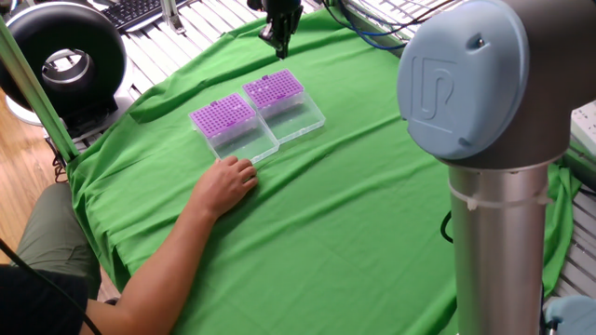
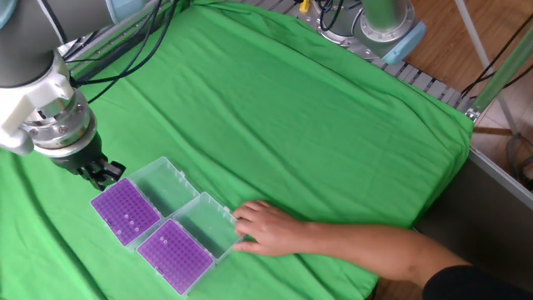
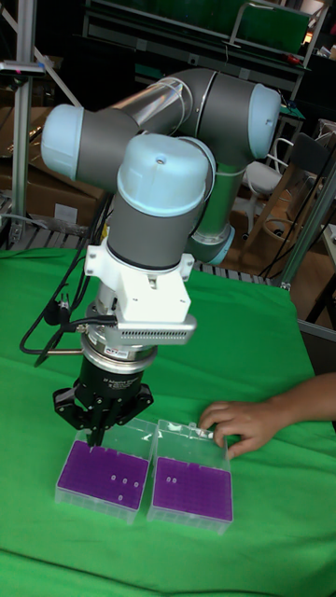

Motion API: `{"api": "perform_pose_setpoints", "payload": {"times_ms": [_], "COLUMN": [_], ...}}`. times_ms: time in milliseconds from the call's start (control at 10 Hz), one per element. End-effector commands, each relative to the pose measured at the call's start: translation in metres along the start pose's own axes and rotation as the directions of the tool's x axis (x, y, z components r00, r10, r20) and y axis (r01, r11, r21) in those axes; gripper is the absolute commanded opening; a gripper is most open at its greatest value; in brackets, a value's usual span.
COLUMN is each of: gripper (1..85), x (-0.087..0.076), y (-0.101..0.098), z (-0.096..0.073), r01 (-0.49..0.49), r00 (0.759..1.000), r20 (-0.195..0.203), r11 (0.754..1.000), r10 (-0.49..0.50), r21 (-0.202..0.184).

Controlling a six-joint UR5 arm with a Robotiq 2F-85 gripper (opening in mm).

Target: Insert a small pipette tip into the holder for small pipette tips

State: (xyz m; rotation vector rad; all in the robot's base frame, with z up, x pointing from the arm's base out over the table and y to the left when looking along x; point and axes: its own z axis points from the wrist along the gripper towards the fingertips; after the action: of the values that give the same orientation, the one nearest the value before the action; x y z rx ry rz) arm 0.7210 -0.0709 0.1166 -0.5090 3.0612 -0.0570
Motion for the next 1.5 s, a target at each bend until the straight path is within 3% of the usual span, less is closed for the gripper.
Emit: {"api": "perform_pose_setpoints", "payload": {"times_ms": [0,100,300,600,900,1200,1400], "gripper": [1.0,1.0,1.0,1.0,1.0,1.0,1.0], "x": [0.000,0.000,-0.016,-0.022,-0.025,-0.034,-0.033], "y": [0.003,0.007,0.037,0.064,0.065,0.053,0.055], "z": [-0.001,-0.001,0.001,-0.005,0.005,0.027,0.029], "r01": [0.037,0.013,-0.085,-0.137,-0.125,-0.107,-0.107], "r00": [0.999,1.000,0.996,0.990,0.992,0.993,0.993], "r20": [0.002,0.003,0.007,-0.001,0.009,0.048,0.047], "r11": [0.999,0.999,0.996,0.989,0.991,0.993,0.993], "r10": [-0.037,-0.013,0.085,0.138,0.126,0.109,0.109], "r21": [-0.017,-0.029,-0.033,-0.053,-0.056,-0.046,-0.046]}}
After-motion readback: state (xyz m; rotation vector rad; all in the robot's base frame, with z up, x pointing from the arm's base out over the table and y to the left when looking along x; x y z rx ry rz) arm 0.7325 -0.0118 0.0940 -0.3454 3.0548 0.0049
